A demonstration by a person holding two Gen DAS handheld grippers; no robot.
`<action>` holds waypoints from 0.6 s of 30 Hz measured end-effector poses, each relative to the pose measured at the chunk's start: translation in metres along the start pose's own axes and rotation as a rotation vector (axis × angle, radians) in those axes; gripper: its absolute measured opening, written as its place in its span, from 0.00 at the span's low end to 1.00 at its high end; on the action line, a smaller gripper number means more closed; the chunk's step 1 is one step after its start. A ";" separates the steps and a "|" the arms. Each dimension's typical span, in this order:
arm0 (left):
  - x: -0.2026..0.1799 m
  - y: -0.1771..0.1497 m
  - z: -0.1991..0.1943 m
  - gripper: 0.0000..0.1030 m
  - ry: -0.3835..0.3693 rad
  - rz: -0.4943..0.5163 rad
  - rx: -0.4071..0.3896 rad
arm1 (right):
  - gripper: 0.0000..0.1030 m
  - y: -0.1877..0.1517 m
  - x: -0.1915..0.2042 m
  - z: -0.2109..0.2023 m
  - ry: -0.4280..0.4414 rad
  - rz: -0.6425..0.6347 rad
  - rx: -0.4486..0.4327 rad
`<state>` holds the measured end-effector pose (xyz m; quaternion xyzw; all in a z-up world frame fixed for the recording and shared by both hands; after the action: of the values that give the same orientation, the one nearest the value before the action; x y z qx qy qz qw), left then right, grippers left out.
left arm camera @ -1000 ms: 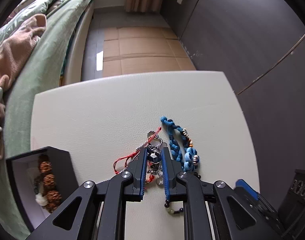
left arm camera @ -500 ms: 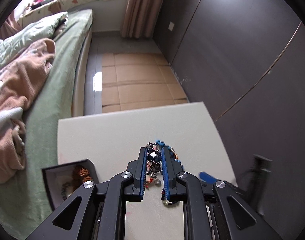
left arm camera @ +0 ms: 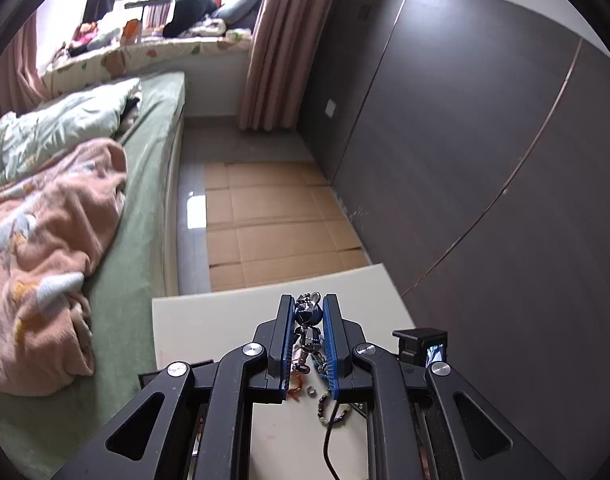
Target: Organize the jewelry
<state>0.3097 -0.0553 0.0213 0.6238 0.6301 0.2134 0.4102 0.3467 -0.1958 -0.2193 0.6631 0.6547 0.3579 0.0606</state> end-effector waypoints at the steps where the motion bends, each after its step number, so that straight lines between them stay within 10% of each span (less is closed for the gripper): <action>1: -0.002 0.004 -0.005 0.14 -0.004 0.004 -0.011 | 0.09 0.001 0.002 -0.005 0.016 -0.002 -0.008; 14: -0.018 0.051 -0.051 0.14 -0.030 0.029 -0.121 | 0.04 0.020 0.023 -0.038 0.016 -0.054 -0.057; 16: -0.017 0.057 -0.058 0.14 -0.027 0.031 -0.137 | 0.48 0.018 0.021 -0.022 -0.001 -0.057 -0.002; 18: -0.015 0.061 -0.064 0.14 -0.020 0.035 -0.151 | 0.62 0.017 0.022 -0.016 -0.027 -0.096 -0.020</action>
<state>0.2949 -0.0460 0.1098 0.6040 0.5972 0.2611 0.4587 0.3499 -0.1838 -0.1893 0.6351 0.6811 0.3523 0.0930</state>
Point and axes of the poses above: each gripper's, at about its wrist camera, not at the fingertips, and z roughly the way its jaws point, x to its left, y to its top, the point moved 7 cm from there along z, roughly the way its jaws point, and after that the axes turned 12 degrees about -x, right-handed, at the moved point
